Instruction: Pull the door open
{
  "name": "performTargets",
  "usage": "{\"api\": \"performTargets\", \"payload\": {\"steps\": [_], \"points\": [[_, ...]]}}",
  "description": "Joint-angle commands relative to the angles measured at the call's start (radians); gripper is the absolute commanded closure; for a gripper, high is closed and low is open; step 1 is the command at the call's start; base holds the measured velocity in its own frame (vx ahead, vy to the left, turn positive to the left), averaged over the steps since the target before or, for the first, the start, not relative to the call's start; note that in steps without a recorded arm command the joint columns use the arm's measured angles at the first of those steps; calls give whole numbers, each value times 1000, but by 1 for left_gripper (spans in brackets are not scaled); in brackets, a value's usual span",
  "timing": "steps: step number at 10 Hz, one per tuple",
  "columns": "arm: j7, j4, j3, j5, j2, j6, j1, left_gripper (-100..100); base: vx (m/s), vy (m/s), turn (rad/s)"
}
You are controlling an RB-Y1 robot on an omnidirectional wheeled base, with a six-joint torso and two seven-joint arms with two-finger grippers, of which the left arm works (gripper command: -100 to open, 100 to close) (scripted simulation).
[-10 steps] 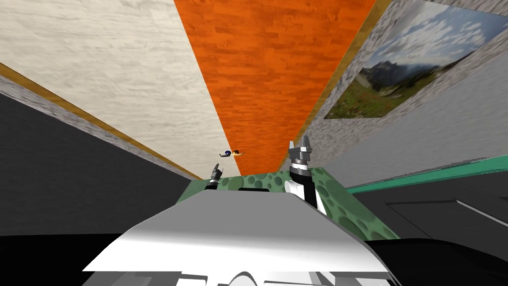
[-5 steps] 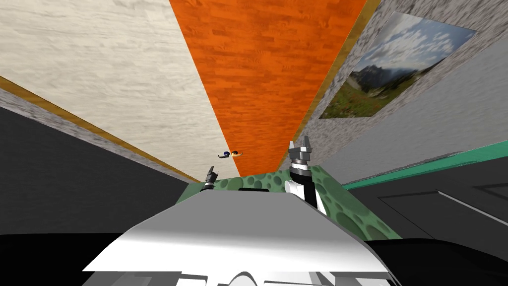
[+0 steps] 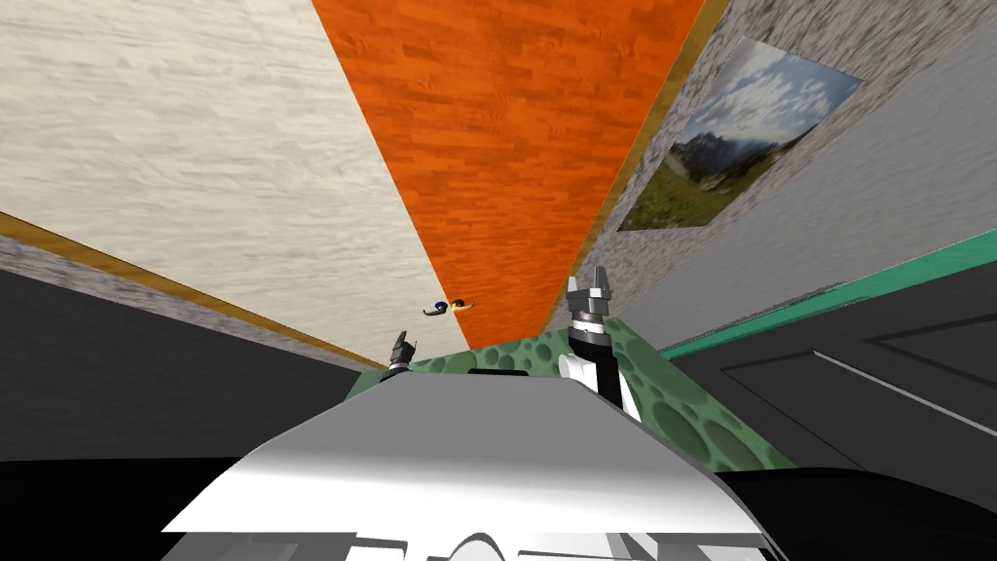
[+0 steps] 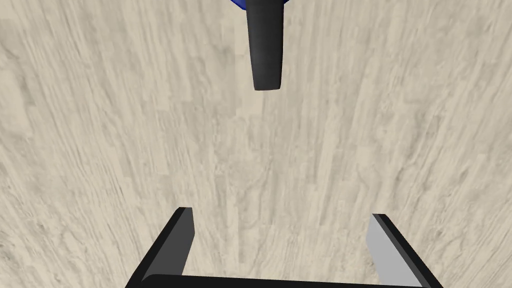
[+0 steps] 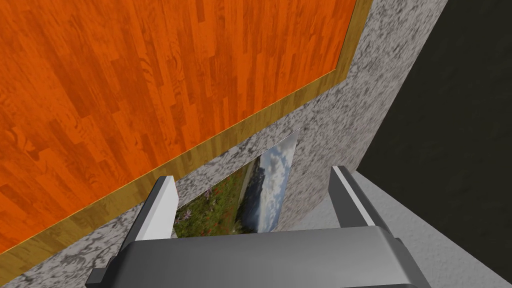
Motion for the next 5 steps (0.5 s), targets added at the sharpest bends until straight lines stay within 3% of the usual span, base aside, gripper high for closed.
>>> {"api": "performTargets", "payload": {"steps": [1, 3, 4, 5], "points": [[-10, 7, 23, 14, -5, 2, -7, -100, 97, 124, -217], [-14, 9, 19, 14, -21, -4, -38, -100, 139, 96, -232], [-15, 6, 10, 10, -32, -6, -55, -100, 198, 3, -188], [-15, 6, 10, 10, -32, -6, -55, -100, 139, -23, -42]]}}
